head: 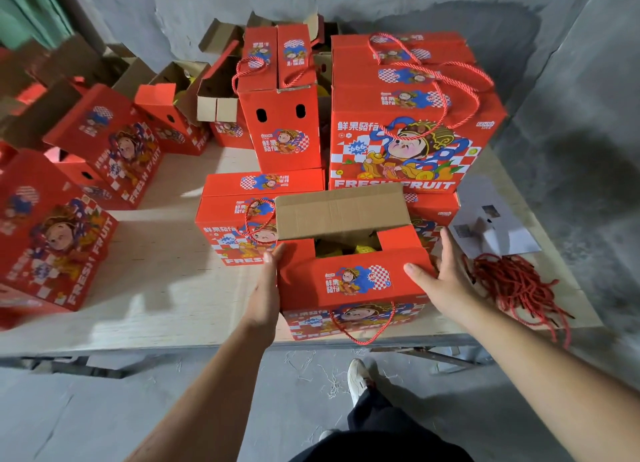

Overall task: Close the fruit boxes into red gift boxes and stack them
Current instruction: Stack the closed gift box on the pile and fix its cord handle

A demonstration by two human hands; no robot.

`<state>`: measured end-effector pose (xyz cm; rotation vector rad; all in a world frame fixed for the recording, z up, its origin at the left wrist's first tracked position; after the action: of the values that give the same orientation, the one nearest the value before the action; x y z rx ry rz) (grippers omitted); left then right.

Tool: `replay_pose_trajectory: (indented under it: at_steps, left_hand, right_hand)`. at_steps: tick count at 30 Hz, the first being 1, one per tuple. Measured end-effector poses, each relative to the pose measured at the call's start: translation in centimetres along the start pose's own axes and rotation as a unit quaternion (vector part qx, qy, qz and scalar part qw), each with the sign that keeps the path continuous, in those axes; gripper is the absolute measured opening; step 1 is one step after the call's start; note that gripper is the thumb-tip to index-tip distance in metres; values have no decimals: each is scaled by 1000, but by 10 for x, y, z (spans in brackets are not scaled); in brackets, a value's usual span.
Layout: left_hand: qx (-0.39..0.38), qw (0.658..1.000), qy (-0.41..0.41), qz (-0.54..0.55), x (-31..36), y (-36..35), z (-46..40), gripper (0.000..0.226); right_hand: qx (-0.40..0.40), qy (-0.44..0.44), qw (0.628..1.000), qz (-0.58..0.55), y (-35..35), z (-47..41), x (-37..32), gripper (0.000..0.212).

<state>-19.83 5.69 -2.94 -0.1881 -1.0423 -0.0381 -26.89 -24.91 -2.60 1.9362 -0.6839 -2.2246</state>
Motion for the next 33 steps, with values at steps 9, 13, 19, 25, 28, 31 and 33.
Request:
replay_pose_trajectory:
  at_steps: [9, 13, 19, 25, 28, 31, 33]
  left_hand:
    - [66, 722, -217, -653, -5, -20, 6, 96]
    - [41, 664, -217, -714, -6, -12, 2, 124]
    - [47, 676, -202, -708, -4, -14, 2, 125]
    - [152, 774, -300, -537, -7, -13, 17, 90]
    - [284, 812, -308, -405, -8, -10, 24, 72]
    - [231, 809, -268, -470, 14, -17, 10, 72]
    - [134, 767, -233, -583, 33, -22, -9, 76]
  right_hand:
    - [-154, 35, 913, 377, -21, -43, -17, 71]
    - [-37, -28, 989, 141, -17, -90, -44, 95]
    - [126, -76, 984, -105, -12, -100, -58, 65]
    - [-69, 154, 973, 156, 7, -70, -25, 54]
    - [-168, 182, 929, 275, -2, -67, -20, 94]
    - [-164, 229, 880, 382, -8, -61, -18, 92]
    - [-140, 253, 857, 426, -7, -61, -30, 91]
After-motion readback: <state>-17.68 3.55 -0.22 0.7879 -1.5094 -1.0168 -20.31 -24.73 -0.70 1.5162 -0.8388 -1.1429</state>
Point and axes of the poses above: each hand's wrist, its own z-axis away from the middle knuckle, its own y-axis out of the back of the hand, x = y × z, the point moved 2 cm from there along -z, towards the middle knuckle, and after that the axes turned 10 degrees about y, right-handed, at the moved point
